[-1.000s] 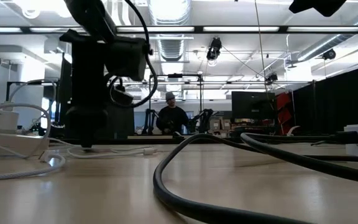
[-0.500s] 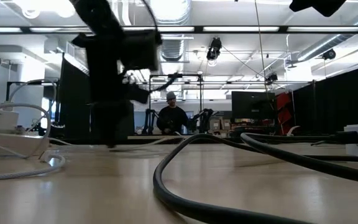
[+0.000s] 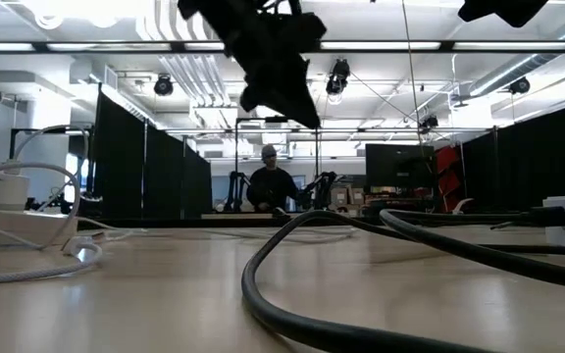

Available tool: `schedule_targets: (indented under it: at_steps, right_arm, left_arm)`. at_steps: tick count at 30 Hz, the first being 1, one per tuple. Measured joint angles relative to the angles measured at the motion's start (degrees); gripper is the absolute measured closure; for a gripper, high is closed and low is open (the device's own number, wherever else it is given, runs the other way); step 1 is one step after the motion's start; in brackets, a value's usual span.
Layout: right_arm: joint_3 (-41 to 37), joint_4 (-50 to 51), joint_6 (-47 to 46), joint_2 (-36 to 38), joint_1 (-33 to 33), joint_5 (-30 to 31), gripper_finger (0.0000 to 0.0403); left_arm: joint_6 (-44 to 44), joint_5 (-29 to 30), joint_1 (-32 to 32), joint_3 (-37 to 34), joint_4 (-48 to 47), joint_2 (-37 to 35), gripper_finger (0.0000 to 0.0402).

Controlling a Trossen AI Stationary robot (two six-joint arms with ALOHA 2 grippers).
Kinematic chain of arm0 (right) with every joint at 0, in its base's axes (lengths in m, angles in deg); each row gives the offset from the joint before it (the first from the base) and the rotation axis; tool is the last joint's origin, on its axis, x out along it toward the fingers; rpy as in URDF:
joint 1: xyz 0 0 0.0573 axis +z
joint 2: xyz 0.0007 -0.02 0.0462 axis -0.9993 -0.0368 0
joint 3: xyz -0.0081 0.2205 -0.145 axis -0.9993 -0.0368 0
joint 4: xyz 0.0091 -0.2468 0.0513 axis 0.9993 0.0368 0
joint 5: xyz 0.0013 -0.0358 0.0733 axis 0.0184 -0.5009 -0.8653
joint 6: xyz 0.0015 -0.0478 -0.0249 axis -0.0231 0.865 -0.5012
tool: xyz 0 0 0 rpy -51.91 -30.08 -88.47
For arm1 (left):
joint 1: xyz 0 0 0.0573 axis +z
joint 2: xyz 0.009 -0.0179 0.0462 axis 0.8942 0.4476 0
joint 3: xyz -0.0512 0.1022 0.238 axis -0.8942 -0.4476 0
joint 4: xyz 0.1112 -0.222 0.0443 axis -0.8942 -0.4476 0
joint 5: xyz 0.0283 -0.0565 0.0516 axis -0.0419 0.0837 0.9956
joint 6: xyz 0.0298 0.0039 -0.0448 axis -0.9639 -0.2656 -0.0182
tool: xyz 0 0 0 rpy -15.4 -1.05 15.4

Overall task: Insert USB
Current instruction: Insert the white charger cable into the left white outlet extension

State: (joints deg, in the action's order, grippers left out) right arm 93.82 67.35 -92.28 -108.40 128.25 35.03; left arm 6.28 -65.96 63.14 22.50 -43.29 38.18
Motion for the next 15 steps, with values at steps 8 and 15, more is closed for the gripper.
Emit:
schedule_targets:
  at_steps: [8, 15]
  right_arm:
    - [-0.53, 0.02, -0.01, 0.0, 0.0, 0.0, 0.0344]
    - [-1.05, -0.02, -0.41, 0.0, 0.13, 0.0, 0.0359]
  left_arm:
    - [27.45, 0.17, -0.45, 5.08, -26.02, -0.04, 0.0343]
    - [40.37, -0.99, -0.15, -1.37, -34.92, -0.13, 0.0343]
